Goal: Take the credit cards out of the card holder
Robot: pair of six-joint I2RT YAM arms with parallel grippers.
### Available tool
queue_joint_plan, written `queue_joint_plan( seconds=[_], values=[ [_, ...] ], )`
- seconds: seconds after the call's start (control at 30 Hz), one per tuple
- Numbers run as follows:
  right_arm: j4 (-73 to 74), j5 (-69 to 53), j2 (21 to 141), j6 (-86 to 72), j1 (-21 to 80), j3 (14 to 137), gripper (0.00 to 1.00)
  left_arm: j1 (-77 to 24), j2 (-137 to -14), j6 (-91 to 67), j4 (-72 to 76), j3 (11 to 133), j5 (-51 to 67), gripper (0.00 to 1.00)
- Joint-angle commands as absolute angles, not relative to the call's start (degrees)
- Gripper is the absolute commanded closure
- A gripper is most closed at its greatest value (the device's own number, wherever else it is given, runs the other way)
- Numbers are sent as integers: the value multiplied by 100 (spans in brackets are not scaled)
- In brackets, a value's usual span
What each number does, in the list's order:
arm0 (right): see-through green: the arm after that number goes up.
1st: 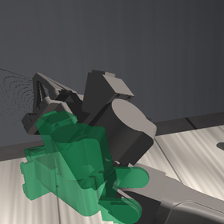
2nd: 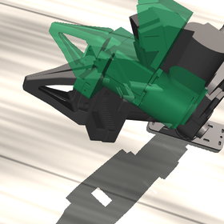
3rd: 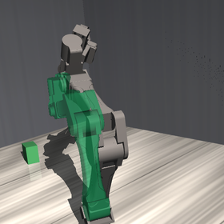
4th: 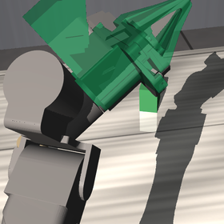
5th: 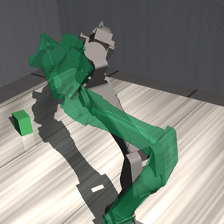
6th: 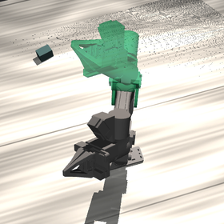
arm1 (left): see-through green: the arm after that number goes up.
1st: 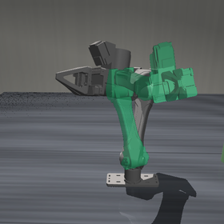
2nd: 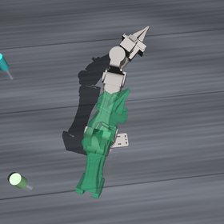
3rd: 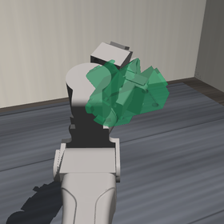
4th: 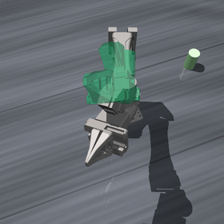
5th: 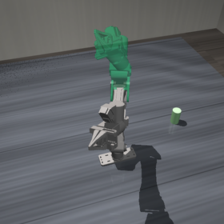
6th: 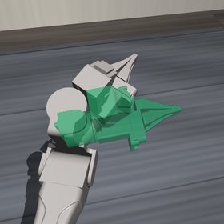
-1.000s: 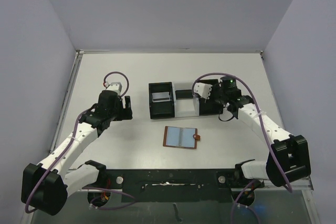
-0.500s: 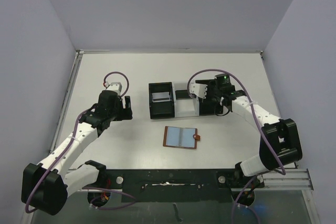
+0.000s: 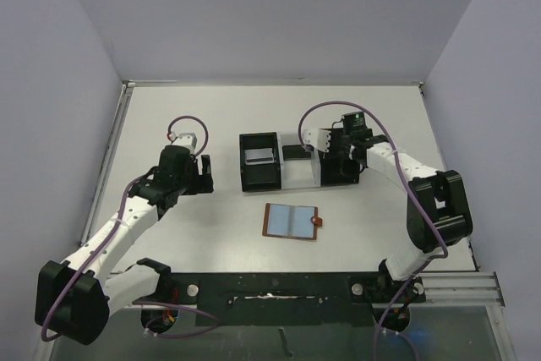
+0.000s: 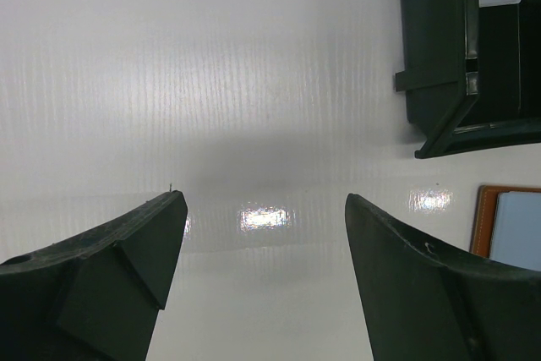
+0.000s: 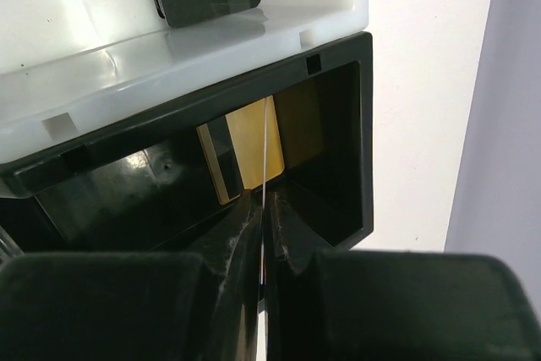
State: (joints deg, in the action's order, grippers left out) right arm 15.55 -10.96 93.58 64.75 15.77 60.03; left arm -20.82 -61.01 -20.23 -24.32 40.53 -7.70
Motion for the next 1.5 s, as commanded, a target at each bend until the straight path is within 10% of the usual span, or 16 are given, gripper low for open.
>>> queue_joint_plan(
  seconds=[0.0,0.87,1.47],
  values=[
    [1327,-1039,9412,6561,1542,6306,98,-2040,-6133,-1907,-2329,4272,-751,24],
    [1084,-855,10181,6440,1549,6528,93,-2022,-6236,-1898,-2333,4293,-706,24],
    [1617,-992,10407,6344,1552,6739,72,-1995,-6473,-1890,-2364,4349,-543,24]
  ],
)
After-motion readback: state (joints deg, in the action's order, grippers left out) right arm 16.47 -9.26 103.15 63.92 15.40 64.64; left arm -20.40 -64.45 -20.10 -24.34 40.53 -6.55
